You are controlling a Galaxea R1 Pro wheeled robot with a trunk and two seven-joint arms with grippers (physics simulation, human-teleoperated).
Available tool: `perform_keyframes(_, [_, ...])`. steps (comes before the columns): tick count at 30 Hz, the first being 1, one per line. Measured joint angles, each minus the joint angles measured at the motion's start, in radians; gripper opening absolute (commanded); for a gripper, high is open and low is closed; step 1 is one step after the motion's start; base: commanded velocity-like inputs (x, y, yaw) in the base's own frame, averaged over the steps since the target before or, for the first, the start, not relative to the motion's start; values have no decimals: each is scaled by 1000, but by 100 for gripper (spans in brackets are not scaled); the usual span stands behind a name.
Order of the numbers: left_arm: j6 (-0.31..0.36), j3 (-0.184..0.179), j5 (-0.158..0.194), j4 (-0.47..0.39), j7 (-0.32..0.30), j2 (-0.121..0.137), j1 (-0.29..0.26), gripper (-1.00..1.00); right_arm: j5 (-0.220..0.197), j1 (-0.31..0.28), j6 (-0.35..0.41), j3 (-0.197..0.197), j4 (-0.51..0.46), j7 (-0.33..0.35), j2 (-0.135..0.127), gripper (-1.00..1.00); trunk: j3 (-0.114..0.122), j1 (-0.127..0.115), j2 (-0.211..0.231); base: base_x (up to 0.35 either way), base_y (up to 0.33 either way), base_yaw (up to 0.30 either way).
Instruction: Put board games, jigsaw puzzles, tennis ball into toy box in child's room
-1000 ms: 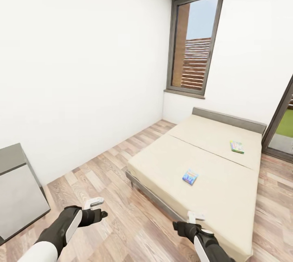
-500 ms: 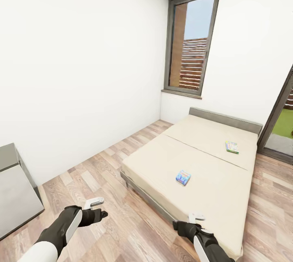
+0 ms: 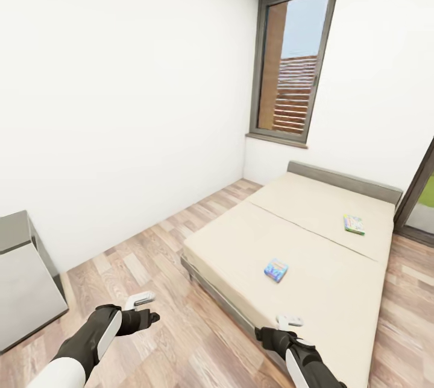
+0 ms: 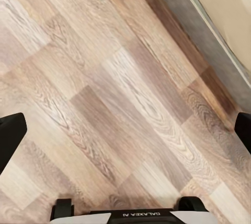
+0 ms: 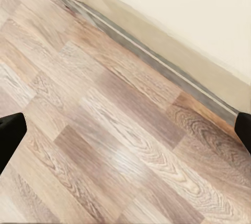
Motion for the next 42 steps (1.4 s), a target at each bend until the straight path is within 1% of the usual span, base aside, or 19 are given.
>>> perform_keyframes(10, [1, 0, 0, 0, 0, 0, 0, 100, 0, 0, 5, 0, 0, 0, 0, 100, 0, 0, 0, 9, -15, 277])
perform_keyframes(27, [2, 1, 0, -1, -1, 1, 0, 100, 0, 0, 6, 0, 0, 0, 0, 100, 0, 0, 0, 0, -85, 287])
perform_keyframes(34, [6, 0, 1, -1, 0, 0, 0, 100, 1, 0, 3, 1, 0, 0, 0, 100, 0, 0, 0, 0, -231, 277])
perform_keyframes(42, [6, -1, 1, 0, 0, 0, 0, 100, 0, 0, 0, 3, 0, 0, 0, 100, 0, 0, 0, 0, -291, 69])
